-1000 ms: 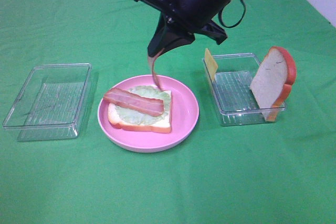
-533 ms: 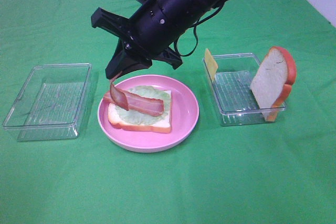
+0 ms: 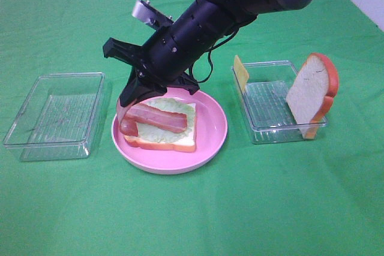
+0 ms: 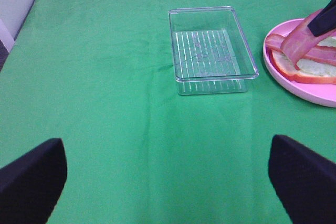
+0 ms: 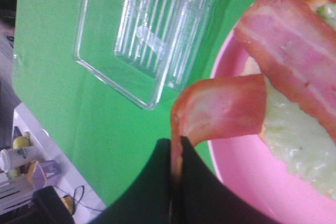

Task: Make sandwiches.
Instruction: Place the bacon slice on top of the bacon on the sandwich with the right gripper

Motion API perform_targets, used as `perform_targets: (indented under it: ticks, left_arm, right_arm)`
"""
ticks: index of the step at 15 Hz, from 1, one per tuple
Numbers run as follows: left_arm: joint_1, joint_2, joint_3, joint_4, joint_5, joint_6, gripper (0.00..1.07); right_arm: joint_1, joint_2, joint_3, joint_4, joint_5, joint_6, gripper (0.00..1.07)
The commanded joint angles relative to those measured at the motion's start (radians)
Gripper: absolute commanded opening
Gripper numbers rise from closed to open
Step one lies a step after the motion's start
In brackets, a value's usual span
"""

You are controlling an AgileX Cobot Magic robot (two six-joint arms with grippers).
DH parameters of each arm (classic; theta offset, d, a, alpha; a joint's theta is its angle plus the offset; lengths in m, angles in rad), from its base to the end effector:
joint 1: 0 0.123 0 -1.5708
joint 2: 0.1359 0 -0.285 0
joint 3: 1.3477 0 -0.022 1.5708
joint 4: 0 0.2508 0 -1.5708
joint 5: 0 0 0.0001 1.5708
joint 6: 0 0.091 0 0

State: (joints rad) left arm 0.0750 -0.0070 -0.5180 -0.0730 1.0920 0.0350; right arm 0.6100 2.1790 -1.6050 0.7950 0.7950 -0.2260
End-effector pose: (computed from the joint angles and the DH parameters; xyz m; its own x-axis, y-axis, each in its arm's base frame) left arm -0.0090 -0.0066 0.2798 -0.4594 -0.0332 -0.8876 -0.0169 0.9994 -0.0287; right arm 0.3504 0.3015 0.1648 -0.9378 -0.2525 -0.2383 -0.3464 0.7272 0.5926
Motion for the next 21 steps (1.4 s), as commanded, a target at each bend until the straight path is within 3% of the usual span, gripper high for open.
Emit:
perform_targets:
  ticks: [1,4,10,16,19,21]
  left_arm:
    - [0.000,-0.015,0.003,-0.005,-0.015,-0.007,0.98]
    - [0.000,-0.015,0.003,-0.005,-0.015,-0.007,0.98]
    - [0.000,-0.015,0.003,-0.005,-0.015,-0.007,0.98]
    - [0.000,-0.015,0.003,-0.006,-0.015,-0.007,0.98]
    - [0.000,-0.015,0.003,-0.006,-0.015,-0.007,0.98]
    - [0.000,-0.015,0.003,-0.006,-0.015,-0.007,0.98]
  right_arm:
    - [-0.005,-0.002,-0.004,-0.060,-0.002,0.005,0.00]
    - [-0.006,-0.004,-0.004,-0.122,-0.010,0.015,0.00]
    - [-0.063,-0.013,-0.005,-0.384,-0.053,0.148,0.00]
    - [-0.063,-0.013,-0.005,-0.395,-0.047,0.148,0.00]
    - [-0.063,-0.015,-0.005,-0.414,-0.047,0.151,0.38]
    - [-0.063,-0.031,-0.005,-0.413,-0.035,0.155,0.88]
